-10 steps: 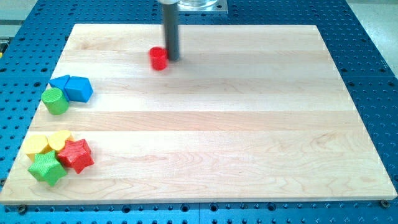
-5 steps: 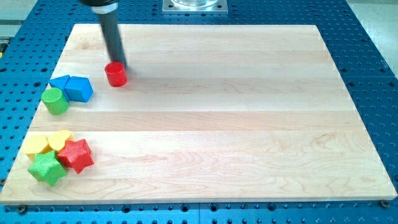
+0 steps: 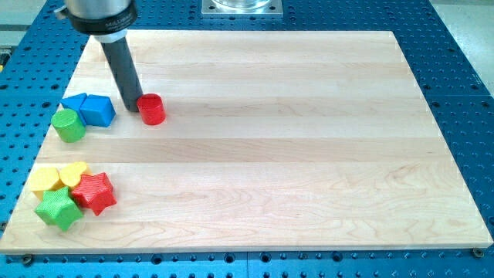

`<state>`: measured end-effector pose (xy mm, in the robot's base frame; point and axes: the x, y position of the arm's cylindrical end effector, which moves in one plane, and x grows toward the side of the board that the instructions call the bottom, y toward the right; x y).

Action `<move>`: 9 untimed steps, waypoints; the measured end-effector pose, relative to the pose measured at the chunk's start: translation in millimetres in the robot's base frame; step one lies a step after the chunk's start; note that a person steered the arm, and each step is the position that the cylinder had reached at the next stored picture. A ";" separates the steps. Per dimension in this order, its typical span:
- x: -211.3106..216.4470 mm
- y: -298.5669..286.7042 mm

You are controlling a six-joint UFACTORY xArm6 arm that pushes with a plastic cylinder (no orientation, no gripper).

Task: Put the red circle into the group of blocks

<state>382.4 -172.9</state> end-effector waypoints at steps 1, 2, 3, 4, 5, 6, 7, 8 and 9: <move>15.6 38.9; 57.3 76.5; 41.0 102.4; 68.2 132.2; 96.0 99.6; 67.4 79.0; 48.6 69.9; 85.9 36.0; 90.5 28.4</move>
<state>472.9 -144.6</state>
